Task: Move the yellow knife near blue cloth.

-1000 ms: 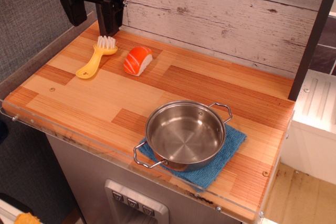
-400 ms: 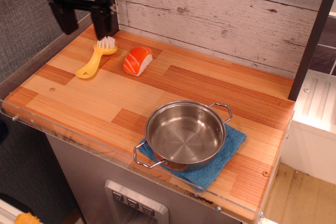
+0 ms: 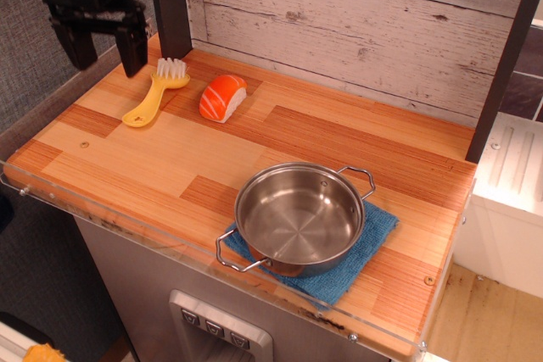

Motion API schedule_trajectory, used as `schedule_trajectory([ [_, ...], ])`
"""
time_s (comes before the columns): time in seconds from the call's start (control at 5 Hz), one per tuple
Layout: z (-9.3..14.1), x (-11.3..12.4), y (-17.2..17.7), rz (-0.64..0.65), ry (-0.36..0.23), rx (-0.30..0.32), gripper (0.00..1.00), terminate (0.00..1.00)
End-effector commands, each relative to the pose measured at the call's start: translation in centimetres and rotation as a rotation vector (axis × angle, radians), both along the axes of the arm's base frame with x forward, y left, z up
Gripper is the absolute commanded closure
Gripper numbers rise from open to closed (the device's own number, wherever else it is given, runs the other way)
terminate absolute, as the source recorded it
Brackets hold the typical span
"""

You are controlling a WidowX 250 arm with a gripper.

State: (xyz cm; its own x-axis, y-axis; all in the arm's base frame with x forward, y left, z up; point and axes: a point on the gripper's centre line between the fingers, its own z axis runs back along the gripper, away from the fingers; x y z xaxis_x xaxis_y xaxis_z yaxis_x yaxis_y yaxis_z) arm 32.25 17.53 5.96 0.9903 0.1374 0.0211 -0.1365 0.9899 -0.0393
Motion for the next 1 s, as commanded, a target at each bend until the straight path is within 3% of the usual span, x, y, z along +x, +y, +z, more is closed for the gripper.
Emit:
schedule_trajectory([
  [0.0,-0.7,1.2,-0.6,0.029,-0.06,0.046,0.0,0.0],
  [0.2,-1.9,1.8,-0.8,0.059,-0.063,0.053,0.0,0.0],
  [0.6,-4.3,2.7,-0.7,0.066,-0.011,0.09,0.0,0.0],
  [0.8,-4.7,2.8,-0.3,0.08,0.005,0.086,1.0,0.0],
])
